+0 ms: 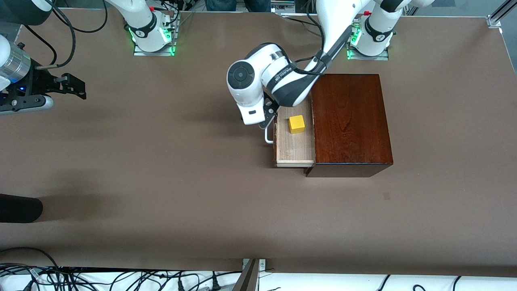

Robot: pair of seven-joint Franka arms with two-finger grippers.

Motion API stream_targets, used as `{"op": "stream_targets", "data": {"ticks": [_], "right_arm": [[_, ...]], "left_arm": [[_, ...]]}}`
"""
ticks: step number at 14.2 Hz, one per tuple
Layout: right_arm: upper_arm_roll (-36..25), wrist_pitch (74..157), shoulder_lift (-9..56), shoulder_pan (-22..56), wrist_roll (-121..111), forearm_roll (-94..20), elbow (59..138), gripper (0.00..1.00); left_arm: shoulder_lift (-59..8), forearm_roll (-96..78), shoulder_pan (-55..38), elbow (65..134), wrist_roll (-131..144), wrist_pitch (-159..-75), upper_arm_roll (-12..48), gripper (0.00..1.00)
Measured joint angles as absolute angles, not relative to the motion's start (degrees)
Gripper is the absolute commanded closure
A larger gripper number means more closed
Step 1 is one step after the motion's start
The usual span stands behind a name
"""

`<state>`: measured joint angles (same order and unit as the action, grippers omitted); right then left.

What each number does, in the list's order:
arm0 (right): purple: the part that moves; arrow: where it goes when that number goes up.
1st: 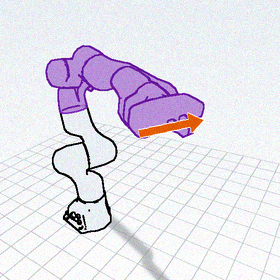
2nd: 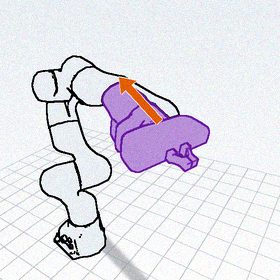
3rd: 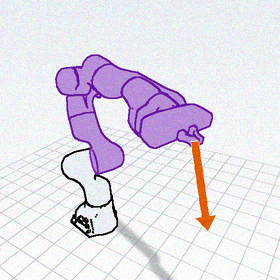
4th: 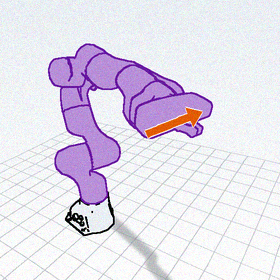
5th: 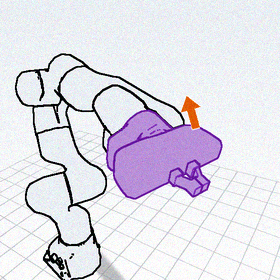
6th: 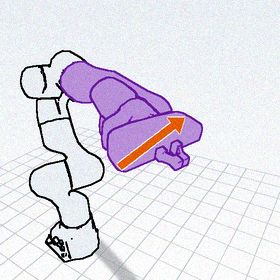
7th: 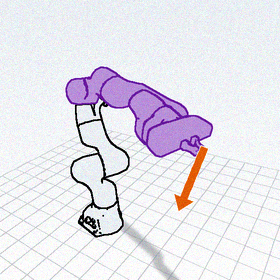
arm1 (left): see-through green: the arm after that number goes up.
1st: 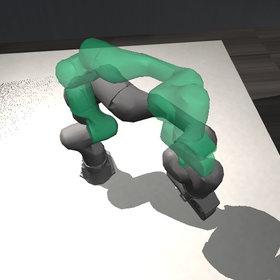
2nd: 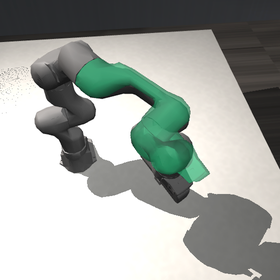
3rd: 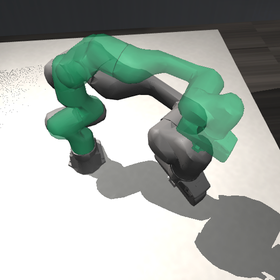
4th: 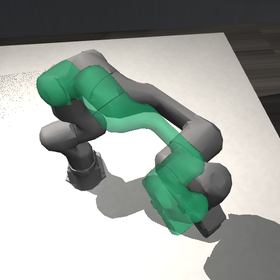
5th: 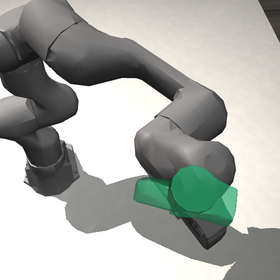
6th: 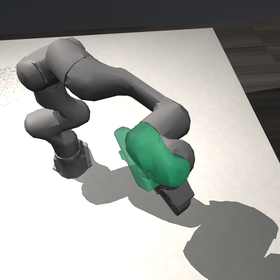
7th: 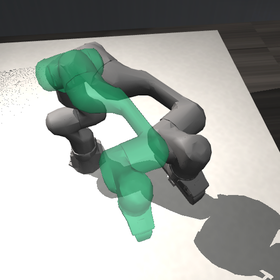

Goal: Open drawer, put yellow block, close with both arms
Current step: 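Push the drawer front toward the box with the left gripper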

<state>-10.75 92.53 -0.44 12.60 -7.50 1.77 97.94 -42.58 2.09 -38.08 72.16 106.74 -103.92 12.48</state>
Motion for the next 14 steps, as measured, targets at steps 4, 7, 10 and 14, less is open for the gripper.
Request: {"op": "stream_targets", "data": {"ticks": [4, 7, 10, 14], "right_arm": [[-10.08, 92.53, 0.56, 12.54, -8.74, 1.14, 97.65, 0.00], [-8.26, 92.53, 0.43, 11.58, -9.32, 1.14, 97.39, 0.00], [-7.97, 91.39, -0.35, 10.21, -12.09, 1.14, 97.25, 0.00], [-6.73, 90.98, -1.00, 8.20, -13.70, 1.08, 97.28, 0.00]], "left_arm": [[-42.58, 2.09, -37.76, 72.14, 105.48, -104.25, 11.37, 1.00], [-42.57, 2.11, -37.73, 72.13, 105.40, -104.29, 11.11, 1.00], [-42.30, 2.11, -37.61, 72.26, 105.16, -104.31, 10.42, 1.00], [-40.06, 1.93, -35.99, 75.31, 100.86, -104.25, 10.48, 1.00]]}}
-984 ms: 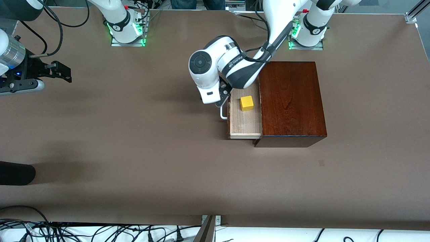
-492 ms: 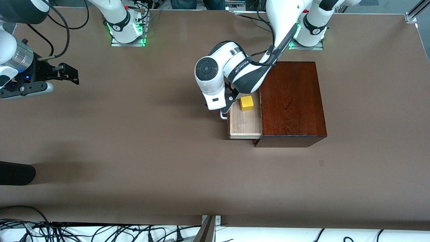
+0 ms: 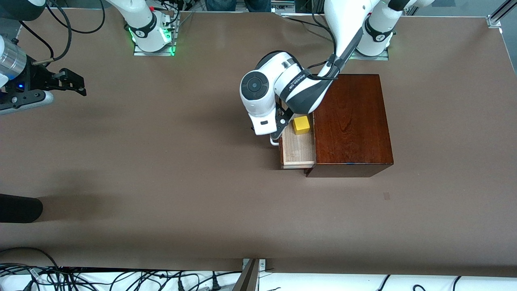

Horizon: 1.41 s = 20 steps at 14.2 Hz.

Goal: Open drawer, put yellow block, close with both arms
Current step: 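Push the drawer front toward the box with the left gripper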

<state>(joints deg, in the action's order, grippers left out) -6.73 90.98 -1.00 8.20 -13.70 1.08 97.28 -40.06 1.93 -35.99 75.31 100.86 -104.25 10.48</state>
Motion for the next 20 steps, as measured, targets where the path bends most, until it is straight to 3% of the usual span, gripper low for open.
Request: {"op": "stream_targets", "data": {"ticks": [7, 12, 13, 15, 16, 20], "right_arm": [[-5.25, 90.89, -1.00, 6.75, -13.67, 0.24, 97.30, 0.00], [-5.24, 90.94, -1.00, 6.57, -13.34, 0.14, 97.16, 0.00], [-5.24, 91.01, -1.00, 6.55, -13.19, 0.14, 97.01, 0.00], [-5.21, 91.01, -1.02, 6.44, -13.21, 0.14, 96.25, 0.00], [-4.99, 90.94, -1.05, 6.43, -13.22, 0.14, 95.56, 0.00], [-5.04, 89.71, -1.11, 6.19, -13.21, 0.14, 94.41, 0.00]], "left_arm": [[-33.18, 3.57, -30.01, 85.75, 91.85, -103.73, 10.10, 1.00], [-32.03, 3.83, -28.76, 87.22, 89.76, -103.89, 10.12, 1.00], [-31.89, 3.86, -28.74, 87.20, 89.72, -104.00, 10.12, 0.85], [-30.49, 4.27, -28.43, 87.06, 89.49, -104.10, 10.13, 0.07], [-29.26, 4.27, -28.27, 86.96, 89.16, -104.10, 10.46, 0.00], [-23.41, 4.32, -28.14, 86.65, 87.42, -103.69, 13.98, 0.00]]}}
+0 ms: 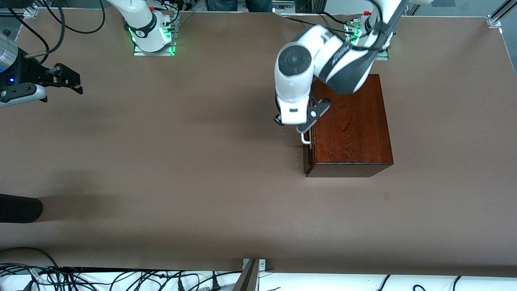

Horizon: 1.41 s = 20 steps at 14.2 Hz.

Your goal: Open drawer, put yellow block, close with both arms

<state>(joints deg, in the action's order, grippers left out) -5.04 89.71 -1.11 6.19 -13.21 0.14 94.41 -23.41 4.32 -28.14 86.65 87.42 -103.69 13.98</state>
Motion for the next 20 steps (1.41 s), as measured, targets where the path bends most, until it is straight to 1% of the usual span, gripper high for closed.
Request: {"op": "stream_targets", "data": {"ticks": [2, 7, 11, 13, 15, 17, 20], "right_arm": [[-5.68, 89.15, -1.10, 5.92, -13.21, 0.14, 94.41, 0.00], [-5.78, 89.07, -1.09, 5.88, -13.13, 0.15, 94.43, 0.00], [-5.89, 89.47, -1.08, 5.86, -11.17, 0.15, 94.90, 0.00], [-6.49, 89.62, -1.08, 5.81, -11.01, 0.15, 95.27, 0.00], [-6.80, 89.86, -1.09, 5.74, -11.01, 0.13, 95.66, 0.00], [-6.77, 91.73, -1.35, 5.74, -11.01, 0.10, 97.10, 0.00], [-6.43, 93.02, -2.73, 5.74, -11.01, -0.14, 99.11, 0.00]], "left_arm": [[-20.21, 3.70, -26.75, 86.60, 81.87, -102.17, 14.04, 0.00], [-13.98, 1.34, -16.94, 86.70, 62.92, -96.71, 13.93, 0.00], [-9.67, 1.28, -11.06, 87.07, 48.05, -92.27, 13.54, 0.00], [-7.44, 1.27, -9.50, 87.45, 40.89, -89.91, 11.90, 0.00], [-5.70, 1.27, -9.09, 87.83, 33.30, -88.52, 8.81, 0.00], [-4.60, 1.27, -8.94, 88.62, 25.54, -88.45, 5.52, 0.00], [-3.57, 1.27, -8.85, 89.61, 18.23, -88.45, 2.50, 0.00]]}}
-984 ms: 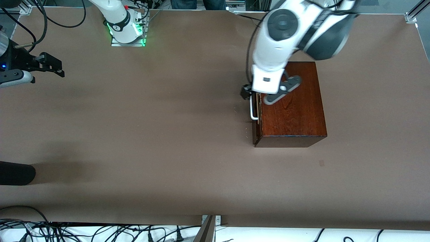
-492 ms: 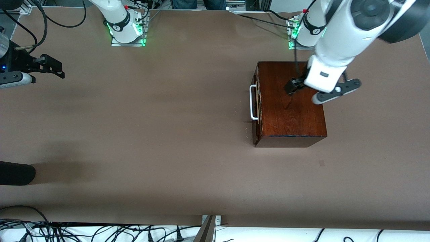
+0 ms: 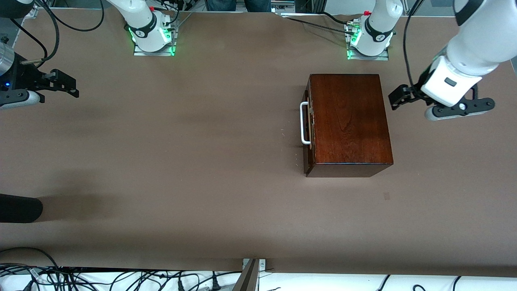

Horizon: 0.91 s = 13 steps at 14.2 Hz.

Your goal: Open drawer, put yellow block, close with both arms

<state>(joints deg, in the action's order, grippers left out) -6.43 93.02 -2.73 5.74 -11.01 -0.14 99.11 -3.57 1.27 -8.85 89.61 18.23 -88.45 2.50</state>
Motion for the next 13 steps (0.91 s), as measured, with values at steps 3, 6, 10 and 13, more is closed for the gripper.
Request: {"op": "stream_targets", "data": {"ticks": [3, 6, 10, 13], "right_arm": [[-5.63, 92.90, -3.95, 5.75, -10.99, -0.18, 99.64, 0.00], [-5.11, 92.90, -4.20, 5.76, -10.96, -0.18, 99.88, 0.00], [-5.04, 92.90, -4.21, 5.75, -10.96, -0.18, 100.00, 0.00], [-5.04, 92.90, -4.21, 5.76, -10.96, -0.18, 100.02, 0.00]], "left_arm": [[-1.65, 1.27, -8.76, 91.14, 12.89, -88.46, 0.46, 0.00], [0.51, 1.27, -7.80, 93.02, 10.16, -88.46, -0.31, 0.00], [1.13, 1.26, -7.40, 93.49, 9.89, -88.46, -0.29, 0.00], [1.12, 1.27, -7.40, 93.56, 9.89, -88.46, -0.20, 0.00]]}}
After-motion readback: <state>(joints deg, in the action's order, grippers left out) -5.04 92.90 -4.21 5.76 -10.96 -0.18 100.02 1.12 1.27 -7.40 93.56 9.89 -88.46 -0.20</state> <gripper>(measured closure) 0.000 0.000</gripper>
